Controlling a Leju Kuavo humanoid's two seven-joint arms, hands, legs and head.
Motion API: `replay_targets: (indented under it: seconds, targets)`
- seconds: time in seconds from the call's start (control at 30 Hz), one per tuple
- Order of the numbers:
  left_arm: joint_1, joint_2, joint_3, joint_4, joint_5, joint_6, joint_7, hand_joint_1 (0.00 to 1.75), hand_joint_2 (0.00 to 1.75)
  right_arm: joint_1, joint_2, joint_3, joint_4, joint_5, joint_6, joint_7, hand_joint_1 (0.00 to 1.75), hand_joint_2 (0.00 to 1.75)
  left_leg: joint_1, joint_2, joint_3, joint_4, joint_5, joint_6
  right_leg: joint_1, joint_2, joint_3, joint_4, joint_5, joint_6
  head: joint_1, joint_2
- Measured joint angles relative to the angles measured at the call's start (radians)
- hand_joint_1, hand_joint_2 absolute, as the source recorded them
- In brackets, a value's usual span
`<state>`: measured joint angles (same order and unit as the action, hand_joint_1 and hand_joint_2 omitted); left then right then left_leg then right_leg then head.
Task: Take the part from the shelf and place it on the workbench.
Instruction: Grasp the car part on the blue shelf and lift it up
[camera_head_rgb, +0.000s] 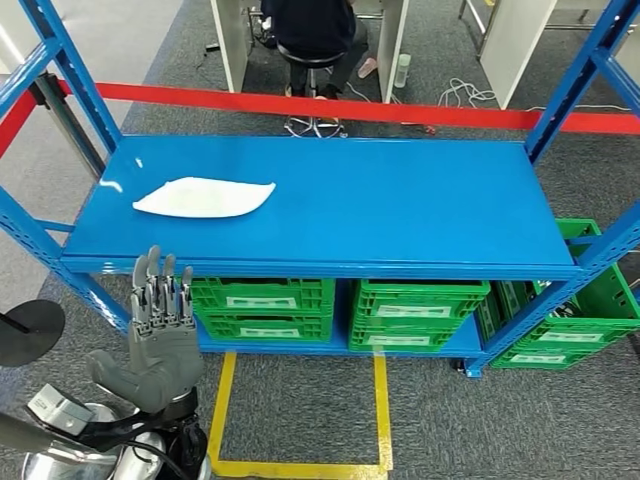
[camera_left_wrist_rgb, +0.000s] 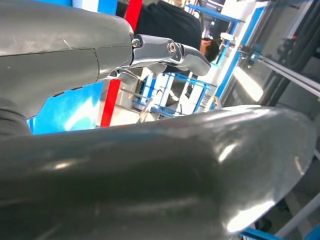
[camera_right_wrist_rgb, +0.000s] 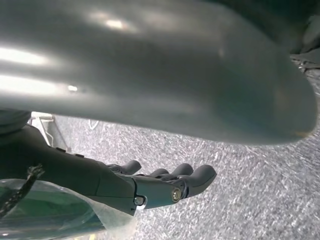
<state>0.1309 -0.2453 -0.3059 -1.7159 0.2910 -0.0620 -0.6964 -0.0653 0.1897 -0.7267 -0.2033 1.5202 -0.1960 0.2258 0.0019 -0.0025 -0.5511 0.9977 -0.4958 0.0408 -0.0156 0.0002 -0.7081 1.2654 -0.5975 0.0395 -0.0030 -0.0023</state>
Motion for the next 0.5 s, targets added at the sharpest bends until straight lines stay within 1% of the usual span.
replay_targets:
  seconds: [0.03,0.07,0.1,0.13,0.17,0.2,0.23,0.3,0.33,0.37,0.4,0.43,0.47,0.5]
  targets:
    - [0.001,0.000,0.000,0.000,-0.001,-0.002,-0.001,0.00,0.00,0.003,0.000,0.000,0.000,0.000,0.002,0.000,0.00,0.00,-0.001,0.000,0.005,0.000,-0.004,0.001,0.000,0.000,-0.021,0.032,0.003,0.001,0.000,0.000]
    - [0.001,0.000,0.001,0.000,-0.001,-0.003,-0.001,0.00,0.00,0.005,0.000,0.000,0.000,0.000,0.003,0.000,0.00,0.00,-0.001,0.001,0.014,0.001,-0.006,-0.001,0.000,0.000,-0.020,0.022,0.025,0.001,0.001,0.000]
    - [0.002,0.000,0.001,0.000,0.000,-0.003,-0.002,0.00,0.00,0.007,0.000,0.000,0.000,0.000,0.004,0.000,0.00,0.00,-0.001,0.000,0.025,0.002,-0.009,-0.004,0.000,-0.001,0.002,-0.029,0.063,0.000,0.003,0.000]
    - [0.002,0.000,0.001,0.000,0.000,-0.002,-0.002,0.00,0.00,0.007,-0.001,0.000,0.000,-0.001,0.004,0.000,0.00,0.00,-0.001,0.000,0.035,0.002,-0.013,-0.008,0.000,-0.001,0.034,-0.097,0.102,-0.003,0.004,0.000]
    - [0.002,0.000,0.001,0.000,0.000,0.000,-0.001,0.00,0.00,0.007,-0.001,0.000,0.000,-0.001,0.004,0.000,0.00,0.00,-0.003,0.000,0.042,0.005,-0.017,-0.014,0.001,-0.001,0.067,-0.161,0.130,-0.006,0.006,0.000]
    - [0.002,0.000,0.002,0.000,0.001,0.003,-0.001,0.00,0.00,0.005,-0.002,0.000,0.000,-0.002,0.003,0.001,0.00,0.00,-0.004,-0.001,0.045,0.007,-0.022,-0.018,0.001,-0.001,0.093,-0.210,0.141,-0.011,0.006,0.000]
    - [0.003,0.000,0.003,0.000,0.002,0.008,0.000,0.00,0.00,0.004,-0.002,0.000,0.000,-0.002,0.003,0.001,0.00,0.00,-0.006,-0.001,0.044,0.010,-0.025,-0.023,0.003,0.000,0.104,-0.232,0.139,-0.016,0.005,0.000]
    - [0.003,0.000,0.006,0.000,0.002,0.017,0.002,0.00,0.00,0.003,-0.002,0.000,0.000,-0.002,0.002,0.002,0.00,0.00,-0.006,-0.001,0.041,0.011,-0.029,-0.030,0.004,0.002,0.111,-0.244,0.126,-0.026,0.003,0.000]
    - [0.004,0.000,0.007,0.000,0.001,0.022,0.002,0.00,0.00,0.004,-0.002,0.000,0.000,-0.001,0.002,0.002,0.00,0.00,-0.005,-0.001,0.041,0.014,-0.035,-0.034,0.002,0.002,0.112,-0.244,0.124,-0.030,0.001,0.000]
    - [0.003,0.000,0.008,0.000,0.000,0.026,0.001,0.00,0.00,0.005,-0.002,0.000,0.000,0.000,0.002,0.002,0.00,0.00,-0.004,0.000,0.034,0.032,-0.048,-0.040,0.000,0.002,0.115,-0.246,0.121,-0.035,0.000,0.000]
    - [0.003,0.000,0.008,0.000,-0.001,0.029,0.000,0.00,0.00,0.004,-0.002,0.000,0.000,0.000,0.001,0.002,0.00,0.00,-0.003,0.000,0.017,0.069,-0.069,-0.047,-0.002,0.001,0.119,-0.247,0.119,-0.040,-0.002,0.000]
    - [0.003,0.000,0.009,0.000,-0.002,0.032,-0.001,0.00,0.00,0.004,-0.002,0.000,0.000,0.001,0.001,0.001,0.00,0.00,-0.001,0.000,-0.013,0.129,-0.096,-0.053,-0.003,0.001,0.122,-0.248,0.116,-0.044,-0.004,0.000]
    - [0.003,0.000,0.010,0.000,-0.002,0.033,-0.001,0.00,0.00,0.003,-0.002,0.000,0.000,0.002,0.002,0.000,0.00,0.00,0.000,0.000,-0.053,0.201,-0.124,-0.057,-0.003,0.000,0.124,-0.248,0.113,-0.047,-0.005,0.000]
    - [0.004,0.000,0.011,0.000,-0.002,0.035,-0.002,0.00,0.00,0.002,-0.002,0.000,0.000,0.003,0.002,-0.001,0.00,0.00,0.002,0.000,-0.091,0.265,-0.142,-0.059,-0.003,0.000,0.127,-0.248,0.110,-0.049,-0.005,0.000]
